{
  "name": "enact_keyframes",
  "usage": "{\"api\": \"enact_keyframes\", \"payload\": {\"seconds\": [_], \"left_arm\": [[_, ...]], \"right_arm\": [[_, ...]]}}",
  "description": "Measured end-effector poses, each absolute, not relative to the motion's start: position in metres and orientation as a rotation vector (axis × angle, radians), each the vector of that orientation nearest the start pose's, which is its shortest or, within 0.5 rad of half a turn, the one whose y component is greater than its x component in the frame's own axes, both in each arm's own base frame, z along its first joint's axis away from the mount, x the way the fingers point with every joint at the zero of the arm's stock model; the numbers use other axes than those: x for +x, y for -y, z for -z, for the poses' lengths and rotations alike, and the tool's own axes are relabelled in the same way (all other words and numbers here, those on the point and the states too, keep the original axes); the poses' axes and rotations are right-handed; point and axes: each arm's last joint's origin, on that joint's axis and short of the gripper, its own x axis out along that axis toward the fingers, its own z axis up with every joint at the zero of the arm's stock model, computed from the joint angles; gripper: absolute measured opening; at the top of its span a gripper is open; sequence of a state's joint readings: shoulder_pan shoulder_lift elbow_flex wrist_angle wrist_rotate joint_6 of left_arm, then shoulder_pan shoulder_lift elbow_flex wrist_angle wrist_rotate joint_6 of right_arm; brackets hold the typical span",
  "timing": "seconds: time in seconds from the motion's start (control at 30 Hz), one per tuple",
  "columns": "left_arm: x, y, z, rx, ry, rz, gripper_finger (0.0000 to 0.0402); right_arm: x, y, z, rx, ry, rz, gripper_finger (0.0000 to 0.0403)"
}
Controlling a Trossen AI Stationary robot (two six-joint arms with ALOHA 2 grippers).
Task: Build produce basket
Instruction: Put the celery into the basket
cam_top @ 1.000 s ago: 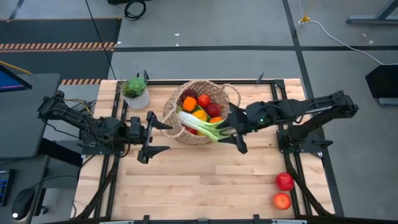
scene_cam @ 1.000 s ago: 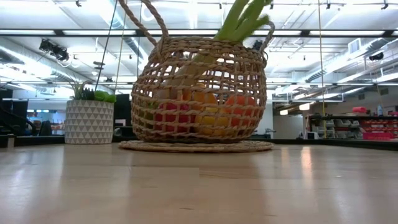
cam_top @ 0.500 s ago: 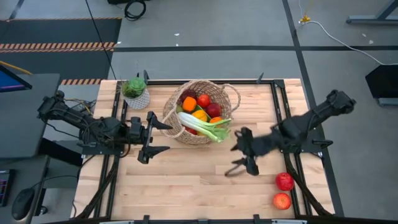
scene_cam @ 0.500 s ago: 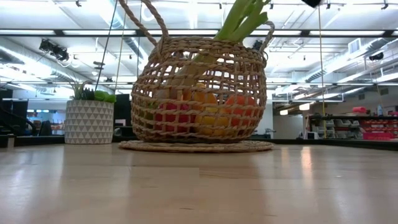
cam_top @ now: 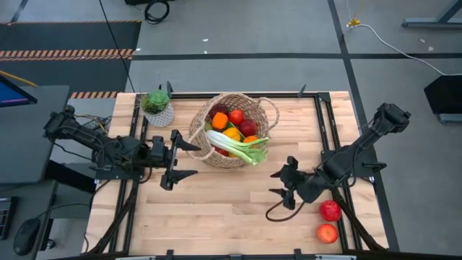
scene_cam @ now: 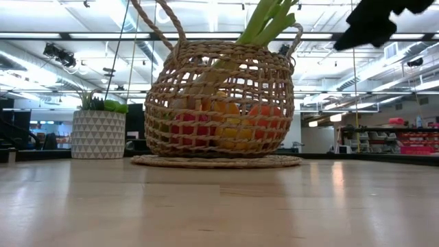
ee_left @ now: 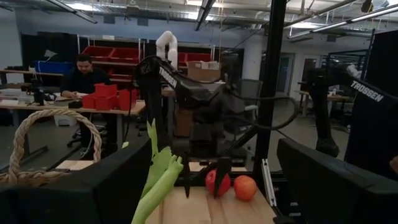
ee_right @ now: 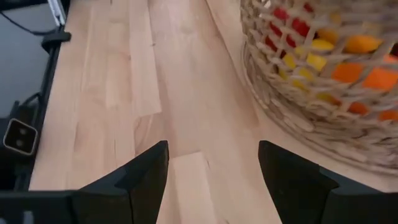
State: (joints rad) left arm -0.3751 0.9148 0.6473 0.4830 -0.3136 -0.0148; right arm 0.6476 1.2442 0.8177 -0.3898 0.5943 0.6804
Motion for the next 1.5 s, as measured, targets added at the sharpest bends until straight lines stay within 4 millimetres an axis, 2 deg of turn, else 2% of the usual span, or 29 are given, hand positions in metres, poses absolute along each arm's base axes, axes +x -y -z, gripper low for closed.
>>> {"api": "enact_keyframes", "payload": {"seconds": [0.23, 0.37, 0.5, 0.77, 0.97, 1.2, 1.5], "left_arm": [[0.207, 0.07, -0.317, -0.086, 0.175, 0.025, 0.0354], [0.215, 0.074, -0.315, -0.065, 0.198, 0.022, 0.0354], [0.226, 0.083, -0.317, -0.017, 0.167, 0.038, 0.0354], [0.27, 0.102, -0.317, 0.048, 0.04, 0.038, 0.0354], [0.297, 0.106, -0.319, 0.059, -0.056, 0.022, 0.0354], [0.326, 0.098, -0.308, 0.163, -0.131, -0.028, 0.0354], [0.356, 0.07, -0.295, 0.142, -0.176, -0.101, 0.0354]], "right_arm": [[0.202, -0.133, -0.206, 0.288, -0.569, 0.153, 0.0255], [0.197, -0.132, -0.195, 0.357, -0.587, 0.156, 0.0255], [0.193, -0.137, -0.193, 0.377, -0.6, 0.126, 0.0254], [0.192, -0.14, -0.194, 0.342, -0.59, 0.103, 0.0254], [0.189, -0.144, -0.194, 0.343, -0.597, 0.08, 0.0254], [0.192, -0.14, -0.194, 0.242, -0.598, 0.065, 0.0254], [0.195, -0.135, -0.193, 0.216, -0.62, 0.057, 0.0254]]}}
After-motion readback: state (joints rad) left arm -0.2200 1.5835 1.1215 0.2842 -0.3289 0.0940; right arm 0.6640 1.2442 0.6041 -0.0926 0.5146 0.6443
